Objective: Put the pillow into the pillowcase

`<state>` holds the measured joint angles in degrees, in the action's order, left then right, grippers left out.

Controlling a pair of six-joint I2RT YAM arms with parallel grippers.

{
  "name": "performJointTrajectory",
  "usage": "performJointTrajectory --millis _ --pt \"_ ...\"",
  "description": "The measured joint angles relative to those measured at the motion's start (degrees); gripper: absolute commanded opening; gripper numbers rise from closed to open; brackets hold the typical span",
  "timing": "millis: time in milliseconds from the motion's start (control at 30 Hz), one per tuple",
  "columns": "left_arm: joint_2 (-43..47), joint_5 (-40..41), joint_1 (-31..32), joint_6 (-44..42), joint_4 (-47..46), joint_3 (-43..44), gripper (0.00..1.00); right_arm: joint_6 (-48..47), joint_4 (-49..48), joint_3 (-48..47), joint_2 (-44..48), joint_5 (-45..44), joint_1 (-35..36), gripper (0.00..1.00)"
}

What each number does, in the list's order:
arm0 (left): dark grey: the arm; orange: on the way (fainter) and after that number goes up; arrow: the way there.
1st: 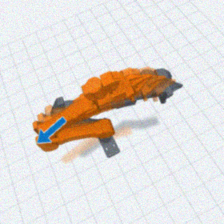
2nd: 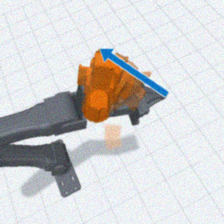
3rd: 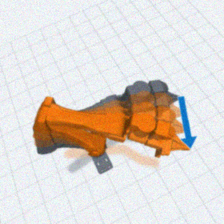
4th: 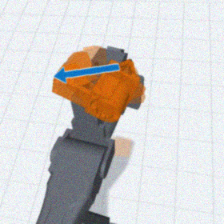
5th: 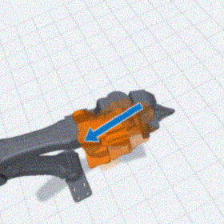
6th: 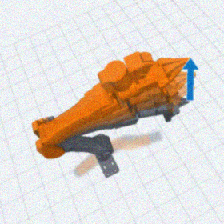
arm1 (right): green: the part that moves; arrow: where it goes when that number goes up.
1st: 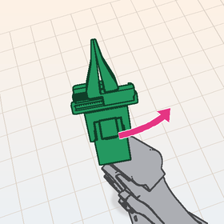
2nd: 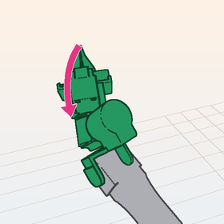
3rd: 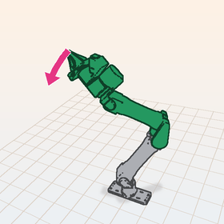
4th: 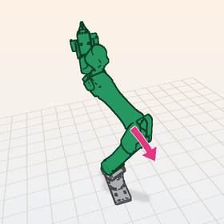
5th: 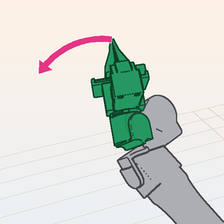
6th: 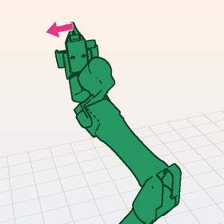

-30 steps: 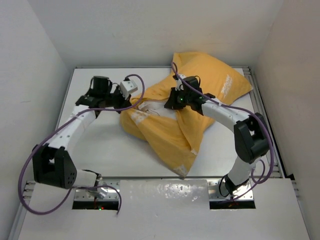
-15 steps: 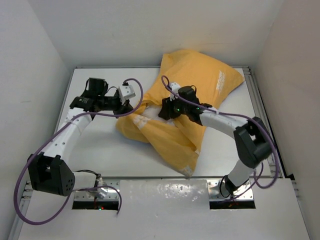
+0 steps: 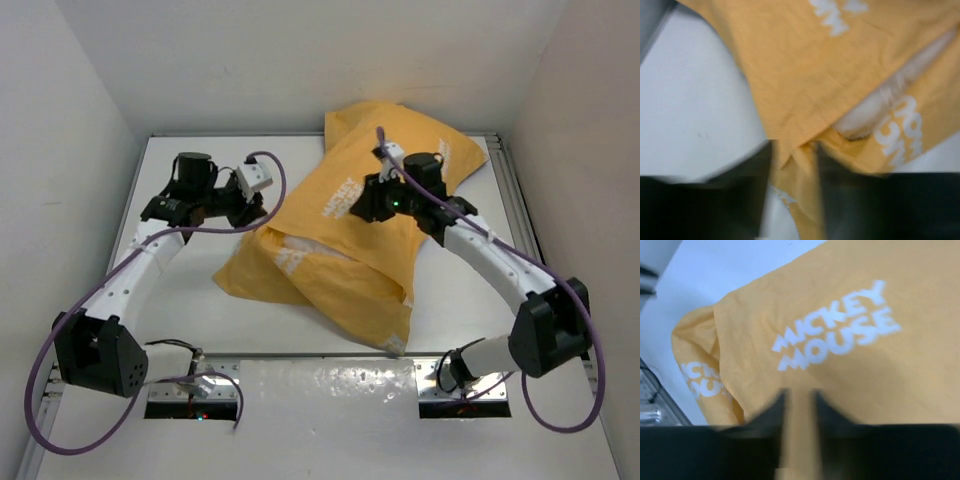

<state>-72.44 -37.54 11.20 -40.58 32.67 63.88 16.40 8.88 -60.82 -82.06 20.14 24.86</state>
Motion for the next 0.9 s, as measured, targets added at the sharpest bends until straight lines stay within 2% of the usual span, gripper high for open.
performJointTrajectory --millis 67,133,167,233,267,333,467,500,533,600,667,700,767,833,867,900 --pt "0.02 -0.02 -1.29 1.92 -3.1 0.79 0.0 3.06 2.27 0.07 2.47 1.38 -3.87 0.0" --pt "-0.31 0.28 -1.99 1.92 -4.31 0.87 0.0 6.14 3.06 2.01 5.57 3.08 -8.46 0.6" --pt "-0.98 0.57 -2.19 1.53 -4.28 0.87 0.3 7.78 2.91 4.42 7.69 4.02 -11.28 0.98" --pt "-3.63 0.74 -2.34 0.15 -3.89 0.85 0.65 10.27 2.71 9.81 11.41 4.96 -15.63 0.99" --pt "-5.57 0.59 -2.49 -0.7 -3.23 0.85 0.89 11.19 2.69 13.18 13.4 5.55 -17.31 0.99" --pt "-8.98 -0.24 -2.97 -3.02 -1.68 0.0 0.99 12.2 3.72 19.76 17.27 6.36 -19.12 0.99" --pt "-10.93 -2.78 -6.6 -10.54 2.56 -4.04 0.99 10.91 7.21 29.75 25.75 11.98 -21.05 0.99" --pt "-10.91 -4.31 -8.9 -14.95 4.96 -5.18 0.98 10.19 7.87 31.34 27.5 14.99 -21.7 0.99" --pt "-10.91 -5.35 -10.56 -18.78 6.62 -5.77 0.94 9.42 8.33 32.48 28.68 17.55 -22.23 0.99" --pt "-10.8 -6.27 -13.18 -28.13 10.32 -6.91 0.78 8.24 9.16 33.97 29.77 21.2 -22.91 0.98" --pt "-10.47 -5.9 -14.32 -36.0 13.07 -8.74 0.66 6.86 10.38 35.01 29.86 23.37 -23.12 0.88" --pt "-10.34 -5.64 -14.23 -39.45 14.12 -10.19 0.66 6.1 11.65 35.39 29.7 24.02 -23.23 0.83" --pt "-10.23 -4.7 -13.64 -43.71 15.28 -13.09 0.76 4.85 14.25 35.82 29.57 24.7 -23.23 0.73" --pt "-10.16 -3.39 -12.74 -45.22 14.64 -15.93 0.87 4.02 16.76 35.89 29.57 24.61 -23.23 0.75" --pt "-10.14 -2.27 -12.02 -44.94 13.31 -17.4 0.95 3.63 17.97 35.89 29.51 24.39 -23.21 0.89" --pt "-10.14 -0.92 -11.32 -44.39 11.54 -18.84 0.99 3.39 19.28 35.89 29.33 23.8 -23.02 0.97"
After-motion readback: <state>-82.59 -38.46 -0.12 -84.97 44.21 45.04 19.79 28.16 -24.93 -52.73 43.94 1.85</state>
